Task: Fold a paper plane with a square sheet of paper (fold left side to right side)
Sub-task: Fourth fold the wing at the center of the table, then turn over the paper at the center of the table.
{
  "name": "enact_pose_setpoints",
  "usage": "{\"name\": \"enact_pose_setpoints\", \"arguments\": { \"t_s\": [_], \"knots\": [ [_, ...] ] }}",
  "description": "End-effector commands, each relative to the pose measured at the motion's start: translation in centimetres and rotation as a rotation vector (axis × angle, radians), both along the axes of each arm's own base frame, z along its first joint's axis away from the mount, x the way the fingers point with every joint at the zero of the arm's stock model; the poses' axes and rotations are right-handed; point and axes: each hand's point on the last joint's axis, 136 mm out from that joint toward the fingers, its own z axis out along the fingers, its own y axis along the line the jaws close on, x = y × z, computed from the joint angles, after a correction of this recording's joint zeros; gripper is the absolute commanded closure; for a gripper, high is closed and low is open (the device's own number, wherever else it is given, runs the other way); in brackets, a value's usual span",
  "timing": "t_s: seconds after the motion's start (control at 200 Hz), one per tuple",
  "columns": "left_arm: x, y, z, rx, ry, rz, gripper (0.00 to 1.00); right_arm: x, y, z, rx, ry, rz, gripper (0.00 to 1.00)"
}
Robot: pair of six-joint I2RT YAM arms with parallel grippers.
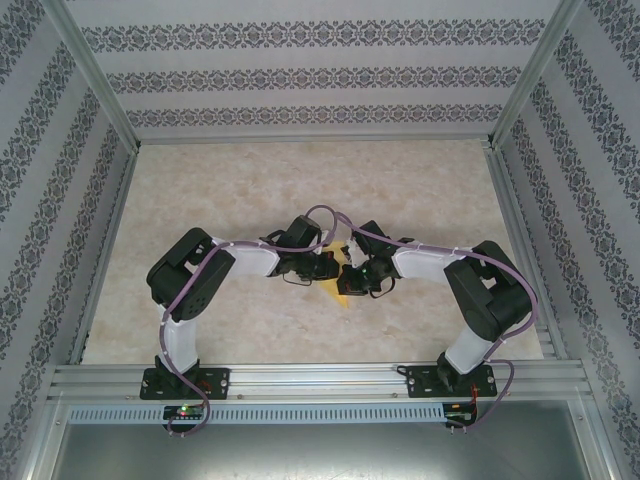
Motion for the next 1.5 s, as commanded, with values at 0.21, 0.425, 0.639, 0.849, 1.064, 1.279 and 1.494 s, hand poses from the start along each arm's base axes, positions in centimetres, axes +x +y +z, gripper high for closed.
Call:
{"name": "enact_pose_setpoints", "arguments": {
  "t_s": [0.21,0.425,0.639,0.849,1.064,1.279,1.494],
  "knots": [
    [3.1,4.4,-2.8,0.155,-0.047,0.097,0.94,-4.6,-3.7,-4.1,-0.206,0.156,0.022,1.00],
    [6.3,6.6,-2.3,0.144,-0.077,0.155,0.94,-4.6,-3.7,-3.9,-0.202,0.153,0.021,1.00],
    [7.9,7.0,-1.4,0.143,-0.098,0.152,0.94,-4.5,-3.4,-3.6,-0.180,0.141,0.021,1.00],
    [7.5,5.4,2.3,0.004,-0.116,0.121,0.82,-2.7,-0.9,-1.3,-0.039,0.054,0.009,1.00],
    [6.3,5.2,9.4,-0.134,-0.177,0.123,0.57,1.3,0.3,4.1,0.069,-0.180,-0.046,0.76],
    [4.1,8.7,8.4,-0.055,-0.161,0.260,0.50,4.5,-2.5,8.9,0.106,-0.421,-0.186,0.50],
    [2.1,7.0,5.1,-0.096,-0.062,0.237,0.51,4.9,-4.6,10.5,0.194,-0.501,-0.305,0.35]
  ]
}}
